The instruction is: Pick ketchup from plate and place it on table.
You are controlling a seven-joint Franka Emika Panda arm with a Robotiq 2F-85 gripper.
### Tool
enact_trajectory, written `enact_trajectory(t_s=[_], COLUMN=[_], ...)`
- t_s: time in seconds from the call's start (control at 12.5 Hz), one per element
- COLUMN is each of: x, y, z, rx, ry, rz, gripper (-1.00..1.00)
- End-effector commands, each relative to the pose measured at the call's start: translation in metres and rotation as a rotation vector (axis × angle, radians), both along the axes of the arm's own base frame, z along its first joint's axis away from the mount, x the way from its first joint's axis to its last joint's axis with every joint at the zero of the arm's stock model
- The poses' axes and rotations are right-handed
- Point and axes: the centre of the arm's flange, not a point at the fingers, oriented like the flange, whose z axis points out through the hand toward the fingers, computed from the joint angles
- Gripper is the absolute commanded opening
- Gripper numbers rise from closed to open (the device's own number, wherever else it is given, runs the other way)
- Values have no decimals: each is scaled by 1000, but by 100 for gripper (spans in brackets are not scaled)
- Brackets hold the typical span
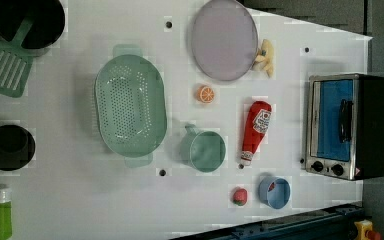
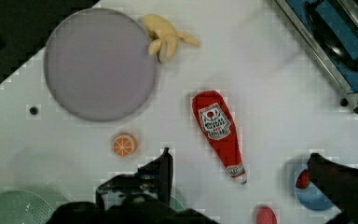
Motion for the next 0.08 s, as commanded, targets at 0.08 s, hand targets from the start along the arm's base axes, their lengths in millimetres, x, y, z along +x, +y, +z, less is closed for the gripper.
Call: enact_trajectory(t_s=[0.08], x=[8], y=[-2], z=[-34], rx=[-8], ry=[99], rz=[-53], gripper=[100])
